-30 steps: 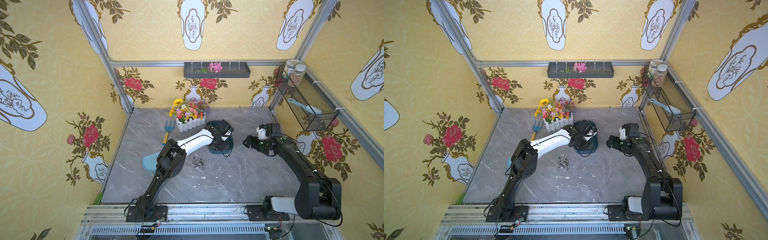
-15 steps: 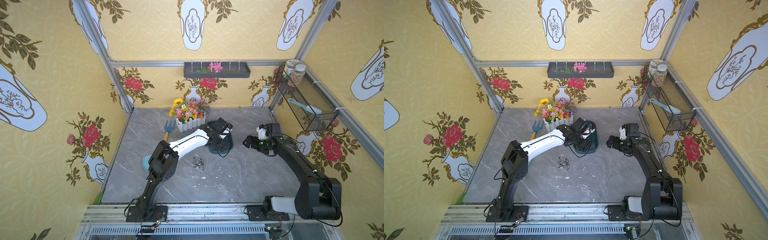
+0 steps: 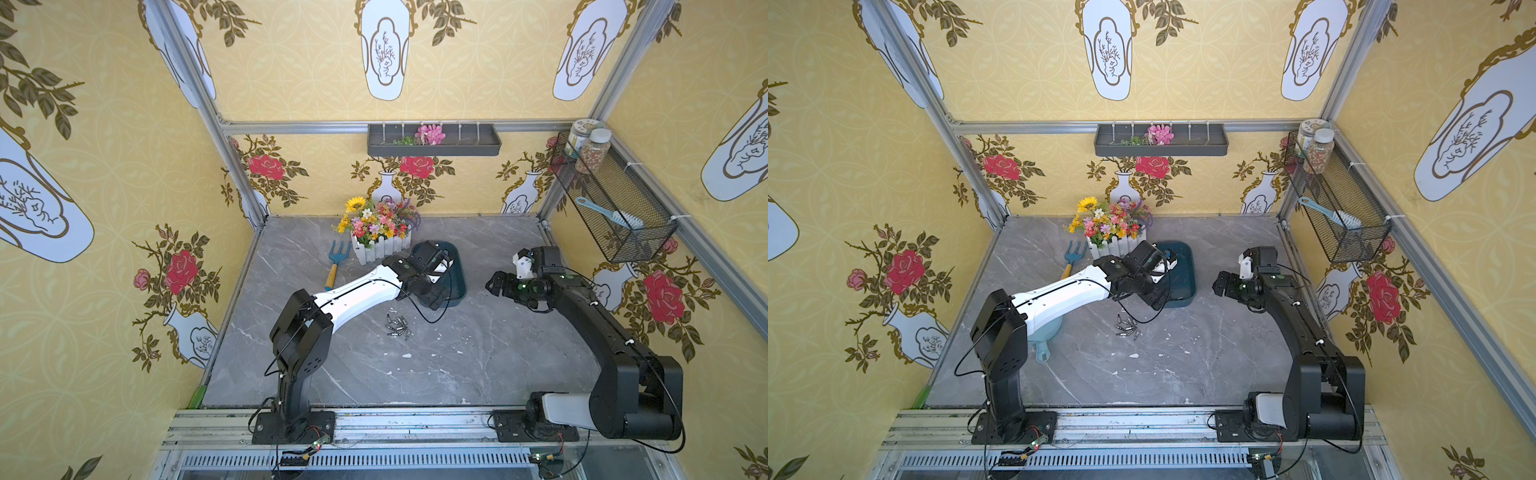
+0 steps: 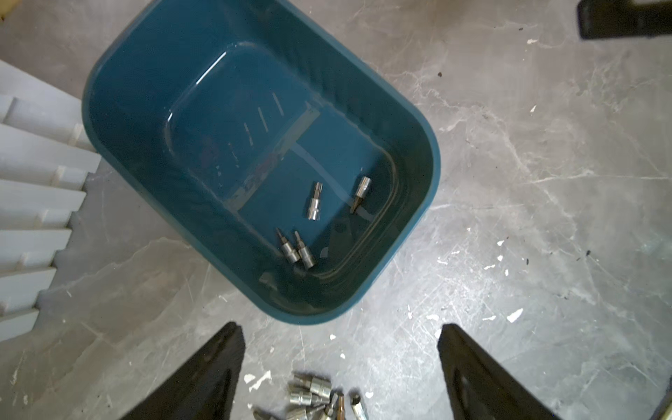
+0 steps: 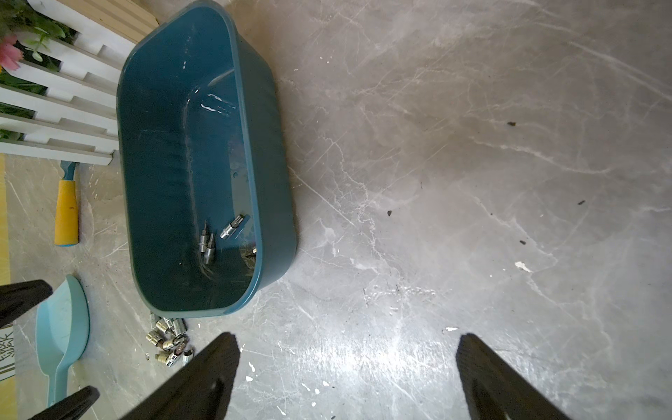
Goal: Put the bit on the desktop into the storage box
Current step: Pick up the screwdriver bit from the center of the board.
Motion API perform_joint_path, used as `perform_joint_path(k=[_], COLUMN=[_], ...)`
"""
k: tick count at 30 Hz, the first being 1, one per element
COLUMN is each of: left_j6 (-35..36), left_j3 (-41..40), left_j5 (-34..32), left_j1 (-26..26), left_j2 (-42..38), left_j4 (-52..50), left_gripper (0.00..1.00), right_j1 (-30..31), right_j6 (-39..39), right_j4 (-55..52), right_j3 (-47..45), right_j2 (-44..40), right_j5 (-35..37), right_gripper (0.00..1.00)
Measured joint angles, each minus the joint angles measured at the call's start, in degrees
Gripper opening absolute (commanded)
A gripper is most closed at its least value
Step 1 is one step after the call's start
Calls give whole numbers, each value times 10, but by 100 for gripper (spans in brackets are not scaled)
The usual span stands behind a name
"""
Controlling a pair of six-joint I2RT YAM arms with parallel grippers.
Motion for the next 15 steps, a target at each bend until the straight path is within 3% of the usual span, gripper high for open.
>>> perform_joint_path(k=[15], left_j6=[-71], left_j3=[-126], left_j5=[-19], left_j1=[0], left_j2=[-69], left_j4=[14], left_gripper=[86], right_j1=[0], right_j6=[0], right_j4=[0], right_j3=[0], right_j2=[0], right_j5=[-1], right_gripper=[97])
